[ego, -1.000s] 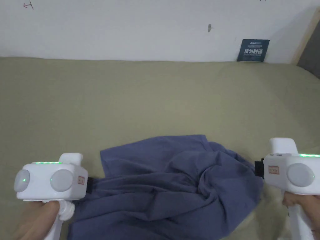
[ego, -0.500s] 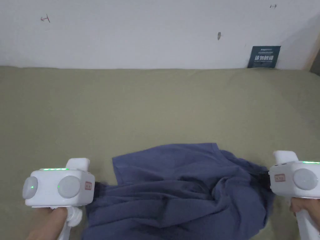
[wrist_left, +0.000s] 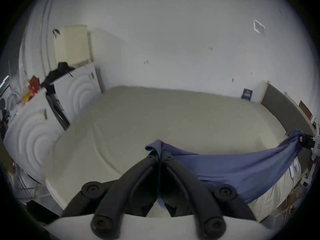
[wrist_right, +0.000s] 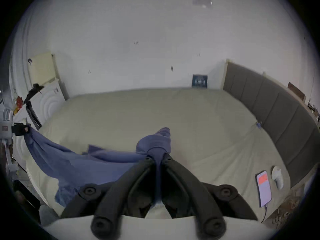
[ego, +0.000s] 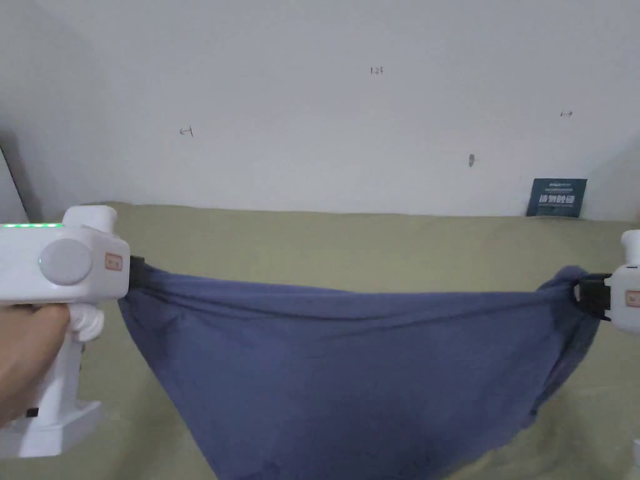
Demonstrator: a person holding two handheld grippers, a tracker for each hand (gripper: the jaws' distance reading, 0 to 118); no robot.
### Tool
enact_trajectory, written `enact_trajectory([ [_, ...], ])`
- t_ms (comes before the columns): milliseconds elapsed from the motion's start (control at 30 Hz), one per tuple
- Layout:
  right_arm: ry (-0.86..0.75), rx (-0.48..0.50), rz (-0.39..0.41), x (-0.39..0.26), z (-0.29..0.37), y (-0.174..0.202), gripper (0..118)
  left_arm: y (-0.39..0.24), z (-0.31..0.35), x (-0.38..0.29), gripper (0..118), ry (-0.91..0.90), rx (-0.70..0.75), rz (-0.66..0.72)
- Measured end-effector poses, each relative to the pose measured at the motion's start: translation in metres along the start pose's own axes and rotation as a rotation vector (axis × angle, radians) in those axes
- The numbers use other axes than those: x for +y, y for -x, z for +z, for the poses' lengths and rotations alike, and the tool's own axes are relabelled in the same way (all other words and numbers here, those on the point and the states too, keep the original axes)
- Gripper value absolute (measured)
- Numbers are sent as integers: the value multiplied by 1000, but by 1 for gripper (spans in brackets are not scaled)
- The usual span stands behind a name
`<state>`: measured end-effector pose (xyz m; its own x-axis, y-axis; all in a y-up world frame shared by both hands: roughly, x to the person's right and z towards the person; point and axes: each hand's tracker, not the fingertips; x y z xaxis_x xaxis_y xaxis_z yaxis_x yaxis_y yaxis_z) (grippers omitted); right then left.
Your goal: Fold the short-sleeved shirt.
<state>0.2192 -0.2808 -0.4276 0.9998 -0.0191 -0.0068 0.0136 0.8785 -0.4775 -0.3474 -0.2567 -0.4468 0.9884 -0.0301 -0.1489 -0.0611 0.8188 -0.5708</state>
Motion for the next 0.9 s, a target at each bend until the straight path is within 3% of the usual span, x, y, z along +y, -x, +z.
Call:
enact_trajectory([
  [167, -62, -36, 35, 56, 7, 12, 5, -5, 19, 49, 2, -89, 47, -19],
  [267, -83, -57, 9, 95, -4, 11, 5, -18, 23, 80, 2, -145, 78, -21],
  [567, -182, -178, 45, 183, -73, 9, 5, -61, -32, 164, 2, -266, 170, -22],
  [700, -210, -217, 65, 194, -118, 7, 5, -73, -73, 175, 2, -278, 170, -23],
  [900, -112, -224, 27, 158, -189, 2, 5, -87, -143, 148, 2, -185, 170, -24],
])
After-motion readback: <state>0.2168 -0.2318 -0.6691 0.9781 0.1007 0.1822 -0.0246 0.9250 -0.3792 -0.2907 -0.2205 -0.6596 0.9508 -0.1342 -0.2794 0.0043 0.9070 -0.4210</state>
